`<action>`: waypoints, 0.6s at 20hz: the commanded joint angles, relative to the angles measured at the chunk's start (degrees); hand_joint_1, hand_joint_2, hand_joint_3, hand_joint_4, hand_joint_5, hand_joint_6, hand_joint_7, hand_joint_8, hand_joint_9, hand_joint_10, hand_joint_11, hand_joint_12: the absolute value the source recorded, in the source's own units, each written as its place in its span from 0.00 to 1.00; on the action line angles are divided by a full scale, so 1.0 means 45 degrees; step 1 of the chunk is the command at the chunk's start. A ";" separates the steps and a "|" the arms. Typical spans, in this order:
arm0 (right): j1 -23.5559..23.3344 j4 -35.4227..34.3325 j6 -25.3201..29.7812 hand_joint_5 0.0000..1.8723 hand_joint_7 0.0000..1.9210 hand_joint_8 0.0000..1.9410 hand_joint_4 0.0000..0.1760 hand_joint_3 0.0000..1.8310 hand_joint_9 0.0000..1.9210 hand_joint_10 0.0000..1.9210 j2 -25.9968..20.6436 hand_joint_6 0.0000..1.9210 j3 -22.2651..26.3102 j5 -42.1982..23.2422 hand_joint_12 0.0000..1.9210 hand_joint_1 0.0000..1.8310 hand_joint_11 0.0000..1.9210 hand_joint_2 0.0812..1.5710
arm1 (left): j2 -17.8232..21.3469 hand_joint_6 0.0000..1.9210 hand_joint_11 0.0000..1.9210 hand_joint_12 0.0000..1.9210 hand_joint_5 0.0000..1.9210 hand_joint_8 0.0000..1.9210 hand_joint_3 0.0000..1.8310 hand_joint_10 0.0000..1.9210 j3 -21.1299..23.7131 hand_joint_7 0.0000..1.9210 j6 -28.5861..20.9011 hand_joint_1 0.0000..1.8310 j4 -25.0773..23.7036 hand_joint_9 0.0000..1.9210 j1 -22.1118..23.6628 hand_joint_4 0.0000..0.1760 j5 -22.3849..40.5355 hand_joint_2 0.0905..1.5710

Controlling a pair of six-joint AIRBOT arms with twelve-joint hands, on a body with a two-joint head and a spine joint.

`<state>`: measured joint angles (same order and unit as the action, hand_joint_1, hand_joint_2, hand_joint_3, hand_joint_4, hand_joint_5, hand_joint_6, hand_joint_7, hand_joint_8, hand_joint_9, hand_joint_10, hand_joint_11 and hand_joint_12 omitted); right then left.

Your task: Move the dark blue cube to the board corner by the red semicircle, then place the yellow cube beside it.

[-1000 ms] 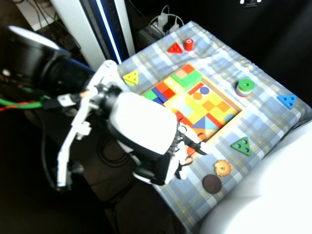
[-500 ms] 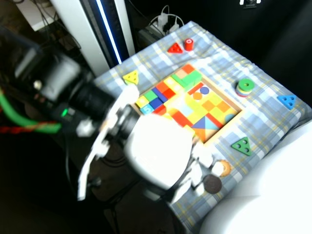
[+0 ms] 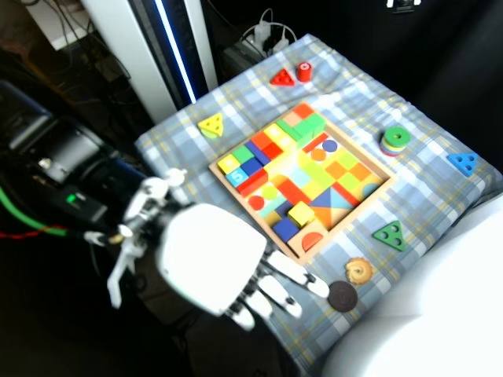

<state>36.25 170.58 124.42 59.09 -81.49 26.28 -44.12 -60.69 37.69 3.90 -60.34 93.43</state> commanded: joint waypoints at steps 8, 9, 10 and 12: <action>0.4308 -0.1490 0.4416 0.13 0.61 1.00 0.08 0.00 0.68 1.00 -0.0763 0.01 0.1355 0.7462 1.00 0.81 0.74 0.74 | -0.0009 0.97 0.00 0.67 0.19 0.01 0.00 0.01 0.0049 0.30 -0.0127 0.31 0.0456 0.28 0.0112 1.00 0.1326 0.93; 0.4790 -0.1848 0.4416 0.13 0.58 1.00 0.22 0.00 0.66 1.00 -0.0872 0.00 0.1626 0.8025 1.00 0.78 0.72 0.75 | -0.0009 0.97 0.00 0.68 0.19 0.00 0.00 0.01 0.0057 0.30 -0.0127 0.31 0.0464 0.28 0.0112 1.00 0.1326 0.94; 0.5319 -0.2290 0.4409 0.15 0.58 1.00 0.21 0.00 0.66 1.00 -0.0977 0.01 0.1927 0.8608 1.00 0.80 0.72 0.75 | -0.0009 0.97 0.00 0.69 0.19 0.01 0.00 0.01 0.0062 0.31 -0.0127 0.30 0.0478 0.30 0.0112 1.00 0.1326 0.94; 0.6535 -0.3335 0.4333 0.16 0.55 1.00 0.19 0.00 0.64 1.00 -0.1126 0.00 0.2451 0.9860 1.00 0.80 0.70 0.76 | -0.0023 1.00 0.00 0.56 0.17 0.00 0.00 0.00 0.0072 0.28 -0.0127 0.27 0.0490 0.25 0.0113 1.00 0.1326 0.95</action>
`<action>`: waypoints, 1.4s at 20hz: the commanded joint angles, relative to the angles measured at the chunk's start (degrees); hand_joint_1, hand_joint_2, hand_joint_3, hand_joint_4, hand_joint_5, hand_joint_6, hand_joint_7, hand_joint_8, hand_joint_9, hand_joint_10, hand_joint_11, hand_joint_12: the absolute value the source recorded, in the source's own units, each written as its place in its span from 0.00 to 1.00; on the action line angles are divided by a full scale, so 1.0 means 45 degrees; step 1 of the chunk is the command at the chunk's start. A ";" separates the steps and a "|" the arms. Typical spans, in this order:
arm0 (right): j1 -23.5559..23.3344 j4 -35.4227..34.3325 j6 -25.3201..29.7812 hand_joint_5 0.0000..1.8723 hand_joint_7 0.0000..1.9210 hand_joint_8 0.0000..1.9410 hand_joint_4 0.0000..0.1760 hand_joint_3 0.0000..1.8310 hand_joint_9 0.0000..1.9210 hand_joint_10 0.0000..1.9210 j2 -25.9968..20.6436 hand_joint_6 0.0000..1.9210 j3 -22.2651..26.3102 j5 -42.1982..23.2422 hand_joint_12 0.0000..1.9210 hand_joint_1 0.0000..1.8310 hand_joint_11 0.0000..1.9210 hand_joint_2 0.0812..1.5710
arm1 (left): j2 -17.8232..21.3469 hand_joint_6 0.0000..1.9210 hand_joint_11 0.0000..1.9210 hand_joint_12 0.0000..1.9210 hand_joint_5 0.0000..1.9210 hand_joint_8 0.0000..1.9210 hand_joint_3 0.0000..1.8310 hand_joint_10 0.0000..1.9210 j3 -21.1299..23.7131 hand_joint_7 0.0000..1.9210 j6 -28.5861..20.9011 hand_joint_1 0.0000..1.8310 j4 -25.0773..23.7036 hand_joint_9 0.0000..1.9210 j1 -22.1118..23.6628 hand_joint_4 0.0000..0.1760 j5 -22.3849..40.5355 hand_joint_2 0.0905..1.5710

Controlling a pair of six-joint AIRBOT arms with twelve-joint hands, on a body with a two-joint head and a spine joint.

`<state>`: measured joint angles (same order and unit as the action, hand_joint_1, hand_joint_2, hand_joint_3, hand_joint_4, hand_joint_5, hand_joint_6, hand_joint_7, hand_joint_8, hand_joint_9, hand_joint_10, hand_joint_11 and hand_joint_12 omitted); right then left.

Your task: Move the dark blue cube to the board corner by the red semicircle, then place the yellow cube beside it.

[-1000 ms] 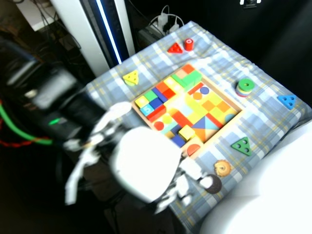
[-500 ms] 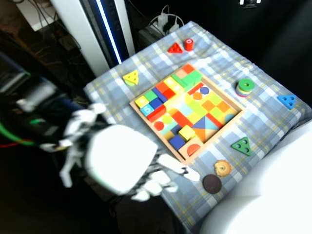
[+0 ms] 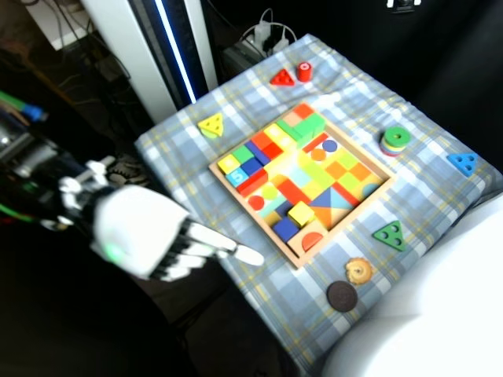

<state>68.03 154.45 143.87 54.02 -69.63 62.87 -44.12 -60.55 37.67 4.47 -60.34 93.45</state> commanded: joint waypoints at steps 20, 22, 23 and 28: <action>0.3749 -0.4455 -0.3393 0.17 0.16 0.00 0.00 0.00 0.14 0.00 -0.0115 0.00 0.5182 0.8478 0.34 0.00 0.02 0.85 | -0.0256 0.92 0.04 0.58 0.22 0.01 0.00 0.03 0.0034 0.35 -0.0122 0.35 0.0527 0.35 0.0184 1.00 0.1323 0.90; 0.3537 -0.4431 -0.3724 0.17 0.16 0.00 0.16 0.00 0.14 0.00 0.0067 0.00 0.5238 0.8478 0.33 0.00 0.01 0.83 | -0.0284 0.92 0.09 0.60 0.22 0.01 0.00 0.04 0.0010 0.36 -0.0123 0.35 0.0528 0.38 0.0207 1.00 0.1323 0.90; 0.3451 -0.4433 -0.3907 0.17 0.16 0.00 0.24 0.00 0.13 0.00 0.0126 0.00 0.5258 0.8478 0.32 0.00 0.00 0.82 | -0.0284 0.92 0.13 0.57 0.23 0.01 0.00 0.04 0.0007 0.36 -0.0123 0.36 0.0530 0.39 0.0207 1.00 0.1324 0.90; 0.3171 -0.4114 -0.4146 0.19 0.18 0.00 0.42 0.00 0.15 0.00 0.0271 0.00 0.5266 0.8477 0.35 0.02 0.02 0.83 | -0.0328 0.71 0.16 0.55 0.25 0.01 0.02 0.05 -0.0019 0.36 -0.0124 0.38 0.0535 0.39 0.0211 0.89 0.1324 0.85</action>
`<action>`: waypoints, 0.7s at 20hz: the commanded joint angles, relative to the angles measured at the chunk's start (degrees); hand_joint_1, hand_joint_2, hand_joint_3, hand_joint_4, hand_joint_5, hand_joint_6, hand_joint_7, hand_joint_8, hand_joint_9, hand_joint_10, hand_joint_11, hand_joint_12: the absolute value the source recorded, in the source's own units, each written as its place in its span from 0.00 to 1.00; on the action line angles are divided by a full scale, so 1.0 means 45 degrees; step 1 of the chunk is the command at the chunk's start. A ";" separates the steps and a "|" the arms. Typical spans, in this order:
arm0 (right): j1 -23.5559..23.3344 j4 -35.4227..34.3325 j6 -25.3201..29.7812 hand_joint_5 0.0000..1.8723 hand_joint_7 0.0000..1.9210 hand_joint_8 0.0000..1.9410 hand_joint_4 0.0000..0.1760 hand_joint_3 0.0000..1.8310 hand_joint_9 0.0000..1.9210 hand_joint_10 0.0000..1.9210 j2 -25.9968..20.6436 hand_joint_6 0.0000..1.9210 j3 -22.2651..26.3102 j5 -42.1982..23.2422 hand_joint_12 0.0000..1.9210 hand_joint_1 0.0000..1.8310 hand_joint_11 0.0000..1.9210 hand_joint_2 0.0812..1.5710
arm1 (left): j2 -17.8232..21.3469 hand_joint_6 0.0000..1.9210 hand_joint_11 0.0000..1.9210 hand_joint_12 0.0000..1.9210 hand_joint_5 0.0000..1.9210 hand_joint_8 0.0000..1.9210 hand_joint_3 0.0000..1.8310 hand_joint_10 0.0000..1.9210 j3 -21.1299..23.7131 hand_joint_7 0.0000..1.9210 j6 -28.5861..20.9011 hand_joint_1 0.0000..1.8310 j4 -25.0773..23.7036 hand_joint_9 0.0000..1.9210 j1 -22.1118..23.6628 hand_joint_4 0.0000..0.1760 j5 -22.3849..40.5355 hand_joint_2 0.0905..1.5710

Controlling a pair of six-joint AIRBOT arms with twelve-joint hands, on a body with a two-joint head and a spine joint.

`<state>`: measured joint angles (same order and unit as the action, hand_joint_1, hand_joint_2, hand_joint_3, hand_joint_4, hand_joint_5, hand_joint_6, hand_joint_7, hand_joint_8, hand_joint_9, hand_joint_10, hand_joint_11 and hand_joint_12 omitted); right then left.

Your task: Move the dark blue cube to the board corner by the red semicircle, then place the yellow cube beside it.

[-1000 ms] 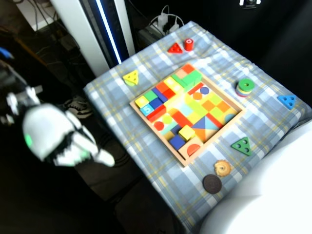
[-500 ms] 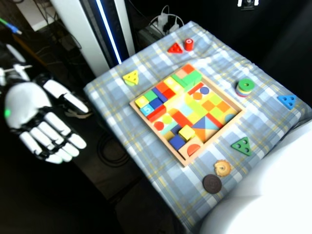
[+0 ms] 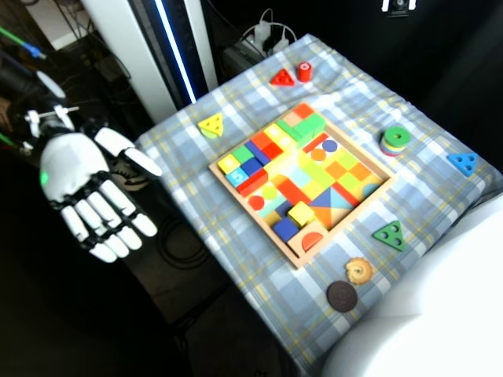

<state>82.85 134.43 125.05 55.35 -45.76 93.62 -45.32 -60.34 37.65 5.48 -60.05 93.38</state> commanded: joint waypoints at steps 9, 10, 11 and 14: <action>-0.0750 0.1176 -0.0344 0.27 0.30 0.00 0.38 0.00 0.29 0.00 -0.0006 0.00 -0.0077 0.1643 0.59 0.20 0.09 0.83 | -0.0248 0.02 0.06 0.71 0.28 0.00 0.00 0.01 -0.0200 0.33 -0.0158 0.28 0.0311 0.36 0.0231 0.41 0.1340 0.92; -0.0867 0.1267 -0.0344 0.27 0.30 0.00 0.30 0.00 0.30 0.00 -0.0007 0.00 -0.0108 0.1643 0.59 0.22 0.09 0.83 | -0.0275 0.72 0.09 0.69 0.25 0.01 0.00 0.02 -0.0209 0.38 -0.0159 0.36 0.0306 0.39 0.0241 0.88 0.1340 0.90; -0.1004 0.1396 -0.0345 0.27 0.30 0.00 0.30 0.00 0.30 0.01 -0.0001 0.00 -0.0128 0.1643 0.59 0.23 0.09 0.84 | -0.0296 0.38 0.10 0.68 0.19 0.01 0.00 0.02 -0.0222 0.38 -0.0162 0.34 0.0302 0.40 0.0246 0.53 0.1340 0.89; -0.1144 0.1626 -0.0378 0.26 0.29 0.00 0.40 0.00 0.30 0.00 0.0019 0.00 -0.0173 0.1643 0.57 0.20 0.10 0.84 | -0.0350 0.05 0.10 0.67 0.27 0.00 0.00 0.01 -0.0330 0.35 -0.0183 0.26 0.0240 0.39 0.0302 0.17 0.1340 0.93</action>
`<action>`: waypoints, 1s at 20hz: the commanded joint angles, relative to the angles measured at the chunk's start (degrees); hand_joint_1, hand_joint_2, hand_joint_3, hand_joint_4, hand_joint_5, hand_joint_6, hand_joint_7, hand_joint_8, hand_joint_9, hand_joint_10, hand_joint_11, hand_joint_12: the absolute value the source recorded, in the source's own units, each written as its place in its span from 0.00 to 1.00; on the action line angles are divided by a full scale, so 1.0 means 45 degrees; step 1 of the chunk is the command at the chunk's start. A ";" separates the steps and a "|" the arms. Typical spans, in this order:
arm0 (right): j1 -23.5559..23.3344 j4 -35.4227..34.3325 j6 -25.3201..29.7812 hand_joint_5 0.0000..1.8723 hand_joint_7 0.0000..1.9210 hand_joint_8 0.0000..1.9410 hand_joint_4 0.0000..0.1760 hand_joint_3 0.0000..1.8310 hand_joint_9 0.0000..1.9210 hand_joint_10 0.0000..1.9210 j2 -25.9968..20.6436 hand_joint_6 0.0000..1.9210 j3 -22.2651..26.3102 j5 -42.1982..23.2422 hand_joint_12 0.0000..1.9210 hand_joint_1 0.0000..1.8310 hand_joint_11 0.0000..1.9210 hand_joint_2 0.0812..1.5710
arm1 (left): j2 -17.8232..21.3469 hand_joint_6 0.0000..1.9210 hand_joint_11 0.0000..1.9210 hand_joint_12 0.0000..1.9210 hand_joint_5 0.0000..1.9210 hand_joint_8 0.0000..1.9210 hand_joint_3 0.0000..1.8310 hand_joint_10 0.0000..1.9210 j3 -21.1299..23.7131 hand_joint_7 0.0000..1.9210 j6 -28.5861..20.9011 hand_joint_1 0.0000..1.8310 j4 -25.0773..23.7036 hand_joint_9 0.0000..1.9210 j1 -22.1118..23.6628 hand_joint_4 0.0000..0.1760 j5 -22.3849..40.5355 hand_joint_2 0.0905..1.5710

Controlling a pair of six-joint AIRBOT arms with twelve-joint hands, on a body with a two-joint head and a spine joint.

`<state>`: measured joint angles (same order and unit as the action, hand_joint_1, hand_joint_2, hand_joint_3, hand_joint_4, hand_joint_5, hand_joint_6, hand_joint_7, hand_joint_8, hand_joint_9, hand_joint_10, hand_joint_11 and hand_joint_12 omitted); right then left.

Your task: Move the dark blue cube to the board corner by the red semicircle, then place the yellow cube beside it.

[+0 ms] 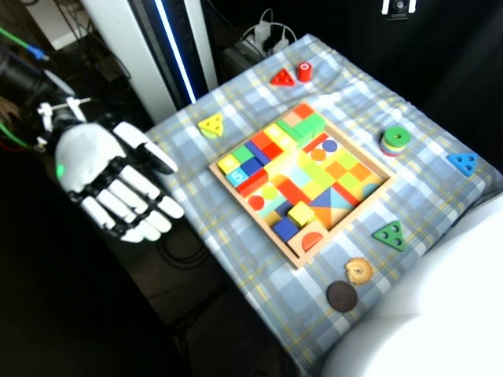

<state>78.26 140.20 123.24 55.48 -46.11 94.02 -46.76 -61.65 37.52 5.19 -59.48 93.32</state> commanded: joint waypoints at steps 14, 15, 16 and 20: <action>-0.0108 0.0703 0.0027 0.38 0.35 0.76 0.00 0.00 0.45 0.37 0.0070 0.00 -0.0178 0.1554 0.76 0.69 0.26 0.81 | -0.0219 0.88 0.11 0.73 0.16 0.03 0.01 0.44 -0.0146 0.34 -0.0478 0.27 0.0242 0.24 0.0193 0.88 0.1356 0.95; -0.0109 0.0704 0.0029 0.39 0.35 0.76 0.00 0.00 0.43 0.45 0.0072 0.00 -0.0178 0.1554 0.75 0.69 0.27 0.81 | -0.0231 0.48 0.10 0.74 0.13 0.03 0.00 0.42 -0.0142 0.35 -0.0479 0.23 0.0229 0.24 0.0193 0.37 0.1356 0.93; -0.0109 0.0716 0.0030 0.39 0.34 0.77 0.00 0.00 0.40 0.53 0.0072 0.00 -0.0172 0.1554 0.79 0.69 0.27 0.81 | -0.0244 0.24 0.12 0.72 0.16 0.01 0.00 0.41 -0.0120 0.34 -0.0483 0.21 0.0225 0.25 0.0193 0.30 0.1356 0.93; -0.0109 0.0726 0.0031 0.30 0.32 0.82 0.00 0.00 0.37 0.75 0.0110 0.82 -0.0085 0.1554 0.89 0.62 0.36 0.85 | -0.0283 0.91 0.11 0.75 0.20 0.00 0.00 0.45 -0.0105 0.33 -0.0490 0.32 0.0228 0.23 0.0197 0.97 0.1356 0.92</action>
<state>78.28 141.38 123.17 55.96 -46.46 93.95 -47.77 -62.13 36.01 4.93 -59.33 93.41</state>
